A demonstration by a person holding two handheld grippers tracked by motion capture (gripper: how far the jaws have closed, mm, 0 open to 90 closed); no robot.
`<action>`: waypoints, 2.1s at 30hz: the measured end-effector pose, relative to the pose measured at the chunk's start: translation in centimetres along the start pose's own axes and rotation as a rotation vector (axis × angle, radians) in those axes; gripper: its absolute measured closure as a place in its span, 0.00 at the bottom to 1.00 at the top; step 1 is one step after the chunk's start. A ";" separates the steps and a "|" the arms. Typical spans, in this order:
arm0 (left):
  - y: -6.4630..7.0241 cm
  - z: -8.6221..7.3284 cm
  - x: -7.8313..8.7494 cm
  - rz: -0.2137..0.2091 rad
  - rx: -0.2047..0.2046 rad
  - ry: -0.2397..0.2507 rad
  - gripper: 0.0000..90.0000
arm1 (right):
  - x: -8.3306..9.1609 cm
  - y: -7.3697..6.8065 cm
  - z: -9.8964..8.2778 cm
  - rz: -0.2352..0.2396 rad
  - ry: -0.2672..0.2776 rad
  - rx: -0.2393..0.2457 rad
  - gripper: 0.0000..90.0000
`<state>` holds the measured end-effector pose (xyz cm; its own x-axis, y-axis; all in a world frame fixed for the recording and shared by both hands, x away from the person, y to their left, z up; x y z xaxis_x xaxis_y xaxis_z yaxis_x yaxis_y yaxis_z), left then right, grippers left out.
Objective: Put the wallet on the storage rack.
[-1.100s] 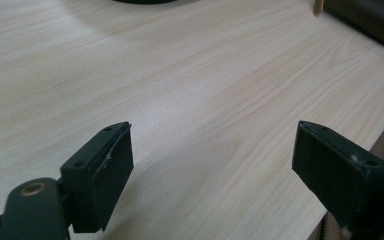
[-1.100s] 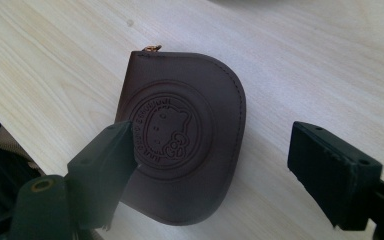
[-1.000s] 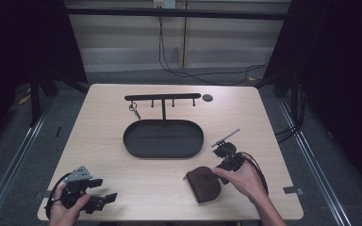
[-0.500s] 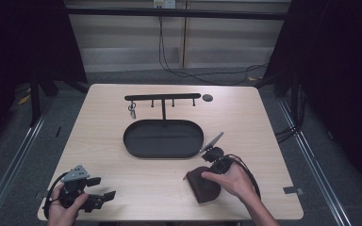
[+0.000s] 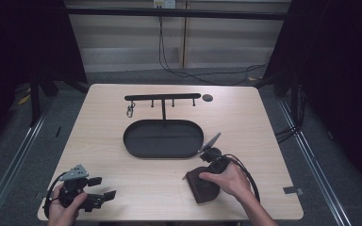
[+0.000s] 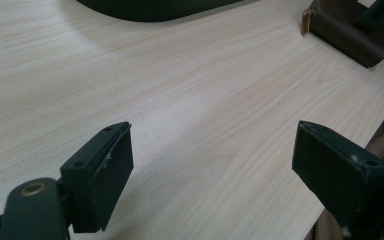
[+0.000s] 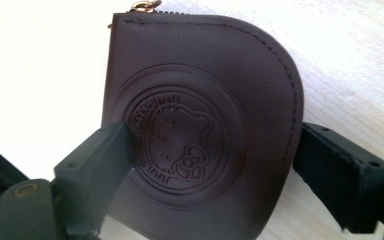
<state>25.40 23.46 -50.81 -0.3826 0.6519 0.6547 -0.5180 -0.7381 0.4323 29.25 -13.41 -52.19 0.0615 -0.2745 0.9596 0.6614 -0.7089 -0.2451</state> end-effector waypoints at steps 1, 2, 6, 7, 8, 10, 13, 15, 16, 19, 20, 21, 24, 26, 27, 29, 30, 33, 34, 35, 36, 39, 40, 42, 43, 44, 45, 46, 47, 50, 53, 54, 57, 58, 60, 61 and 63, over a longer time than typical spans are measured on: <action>0.0 0.0 0.0 0.000 -0.001 0.000 0.18 | 0.1 0.0 0.0 0.011 0.007 -0.001 0.23; 0.0 0.0 0.0 0.000 -0.001 0.000 0.18 | 0.1 0.0 0.0 0.011 0.007 -0.001 0.23; 0.1 -0.2 -0.1 -0.011 0.016 -0.019 0.18 | 0.3 -0.2 0.2 -0.003 0.018 -0.006 0.26; 0.1 -0.2 -0.2 -0.007 0.013 -0.018 0.18 | 0.3 -0.2 0.2 -0.008 0.018 -0.005 0.30; 0.2 -0.2 -0.2 -0.009 0.008 -0.018 0.18 | 1.0 0.0 0.3 -0.013 0.050 -0.018 0.44; 0.1 -0.1 -0.1 0.006 -0.003 -0.013 0.18 | 1.4 0.2 0.2 -0.008 0.067 -0.029 0.51; 0.0 -0.1 -0.1 0.000 0.002 -0.013 0.18 | 1.4 0.5 0.2 0.003 0.061 -0.041 0.52; 0.0 -0.1 0.0 -0.004 0.008 -0.010 0.18 | 1.4 0.5 0.3 0.007 0.059 -0.040 0.54; 0.1 -0.1 0.0 -0.004 0.006 -0.007 0.18 | 1.6 0.5 0.3 0.002 0.062 -0.040 0.60; 0.1 -0.1 0.0 -0.001 -0.001 -0.006 0.18 | 2.6 0.4 0.5 -0.015 0.077 -0.028 0.69; 0.1 0.0 -0.1 -0.002 -0.002 -0.007 0.18 | 2.6 0.4 0.5 -0.015 0.077 -0.028 0.69; 0.1 0.0 -0.1 -0.005 -0.005 -0.007 0.18 | 2.8 0.2 0.7 -0.024 0.072 -0.020 0.72; 0.1 0.0 0.0 -0.006 -0.008 -0.006 0.19 | 3.0 0.1 0.9 -0.037 0.070 -0.014 0.74; 0.1 0.0 0.0 -0.005 -0.008 -0.006 0.19 | 3.5 0.0 1.1 -0.032 0.077 -0.014 0.79; 0.0 0.0 0.0 -0.004 -0.010 -0.007 0.19 | 3.7 -0.1 1.1 -0.030 0.084 -0.012 0.80; 0.0 0.0 0.0 -0.004 -0.009 -0.007 0.19 | 4.2 -0.1 1.3 -0.047 0.073 0.010 0.82; 0.0 0.0 0.0 -0.004 -0.009 -0.007 0.19 | 4.2 -0.1 1.3 -0.047 0.073 0.010 0.82; -0.1 0.0 0.0 0.015 -0.014 -0.005 0.19 | 4.8 0.0 1.5 -0.051 0.074 0.009 0.87; -0.1 0.0 0.0 0.015 -0.014 -0.005 0.19 | 4.8 0.0 1.5 -0.051 0.074 0.009 0.87; -0.2 0.0 0.0 0.015 -0.007 -0.005 0.19 | 5.3 -0.3 1.6 -0.025 0.092 0.005 0.89; -0.2 0.0 0.0 0.015 -0.007 -0.005 0.19 | 5.3 -0.3 1.6 -0.025 0.092 0.005 0.89; -0.1 0.0 -0.1 0.010 -0.008 -0.013 0.19 | 6.1 -0.4 1.7 -0.061 0.078 0.018 0.91; -0.1 0.0 -0.1 0.007 -0.010 -0.014 0.19 | 6.3 -0.4 1.7 -0.069 0.073 0.019 0.91; 0.0 0.0 -0.2 0.009 -0.016 -0.015 0.19 | 6.5 -0.4 1.7 -0.075 0.063 0.020 0.92; -0.1 0.0 -0.2 0.009 -0.015 -0.015 0.19 | 6.5 -0.4 1.8 -0.079 0.061 0.023 0.92; -0.1 0.0 -0.2 0.009 -0.015 -0.015 0.19 | 6.5 -0.4 1.8 -0.079 0.061 0.023 0.92; -0.1 0.0 -0.1 0.006 -0.012 -0.016 0.19 | 6.6 -0.5 1.8 -0.082 0.050 0.017 0.92; -0.1 0.0 -0.1 0.009 -0.010 -0.012 0.19 | 6.6 -0.5 1.8 -0.084 0.047 0.022 0.91; -0.1 0.0 0.0 0.011 -0.010 -0.011 0.19 | 6.8 -0.3 1.9 -0.095 0.039 0.022 0.91; 0.1 0.0 0.1 0.009 -0.023 -0.011 0.19 | 7.1 0.0 2.0 -0.104 0.037 0.016 0.91; 0.1 0.0 0.0 0.013 -0.022 -0.011 0.19 | 7.5 0.2 2.0 -0.112 0.034 0.013 0.91; 0.1 0.0 -0.1 0.008 -0.018 -0.013 0.19 | 7.6 0.3 2.1 -0.112 0.036 0.016 0.91; 0.0 0.0 -0.1 0.013 -0.020 -0.011 0.19 | 8.1 0.3 2.1 -0.118 0.021 0.010 0.91; 0.0 0.0 0.0 0.011 -0.018 -0.010 0.19 | 8.3 0.3 2.2 -0.123 0.015 0.013 0.91; -0.1 0.0 0.0 0.010 -0.017 -0.010 0.19 | 8.6 0.3 2.2 -0.126 0.011 0.013 0.91; -0.1 0.0 0.0 0.012 -0.015 -0.007 0.19 | 8.8 0.3 2.2 -0.126 0.008 0.014 0.91; -0.1 0.0 0.0 0.010 -0.014 -0.008 0.19 | 9.1 0.4 2.1 -0.127 0.013 0.010 0.91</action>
<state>25.45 23.54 -50.83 -0.3813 0.6430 0.6642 -0.5251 -0.7420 0.4168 31.66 -14.79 -43.22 -0.0330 -0.1915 0.9809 0.6704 -0.7321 -0.1204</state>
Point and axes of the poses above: each handheld gripper's, and its own axes: x roughly backward along the jaws, z roughly out of its top, y roughly to its right, the point moved 6 cm from there along -x, roughly forward along the jaws, and after that the axes turned 13 degrees about x, right-handed, at the moved point
